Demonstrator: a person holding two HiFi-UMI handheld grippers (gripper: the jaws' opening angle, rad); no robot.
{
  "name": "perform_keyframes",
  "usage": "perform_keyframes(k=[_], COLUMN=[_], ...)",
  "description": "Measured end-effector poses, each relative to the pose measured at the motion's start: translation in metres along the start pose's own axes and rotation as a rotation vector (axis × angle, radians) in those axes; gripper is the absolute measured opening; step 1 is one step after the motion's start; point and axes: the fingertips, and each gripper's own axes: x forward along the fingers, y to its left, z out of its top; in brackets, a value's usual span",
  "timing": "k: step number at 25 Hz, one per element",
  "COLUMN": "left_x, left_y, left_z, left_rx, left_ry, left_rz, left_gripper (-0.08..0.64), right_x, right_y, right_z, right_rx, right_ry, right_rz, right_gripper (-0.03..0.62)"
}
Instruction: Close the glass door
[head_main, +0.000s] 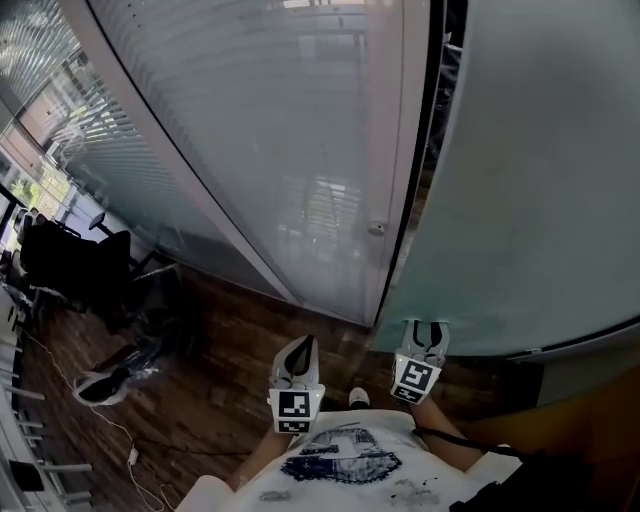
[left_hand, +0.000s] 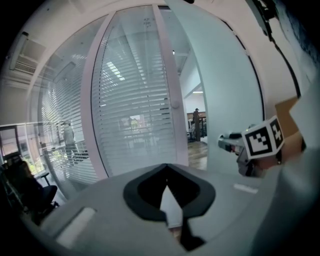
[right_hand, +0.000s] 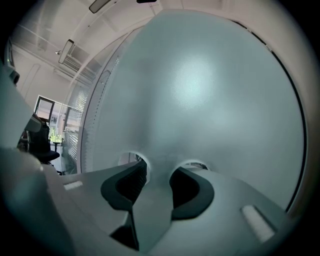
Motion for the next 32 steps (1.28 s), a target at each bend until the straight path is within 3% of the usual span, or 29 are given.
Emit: perform_keyframes(k=[10, 17, 32], left_x=[0.022, 0.040, 0.050], left_y=[-0.005, -0.011, -0.004], left_z=[-0.009, 0.015, 0.012], left_rx=[-0.006, 0.020, 0.016], left_ry=[0.012, -0.018, 0.011], left_rz=[-0.057, -0.136, -0.151], left_gripper=[0.003, 0.003, 0.003], right_x=[0.015, 0.025, 0.063], right_y=[-0.001, -0.004, -0.014], right_z=[-0.001, 0.010, 0.018], right_rx=[-0.006, -0.007, -0.009], right_ry=[0.006, 0.005, -0.005], right_rz=[-0.020, -0.041, -0.090], right_gripper=[0.144, 0.144, 0.144])
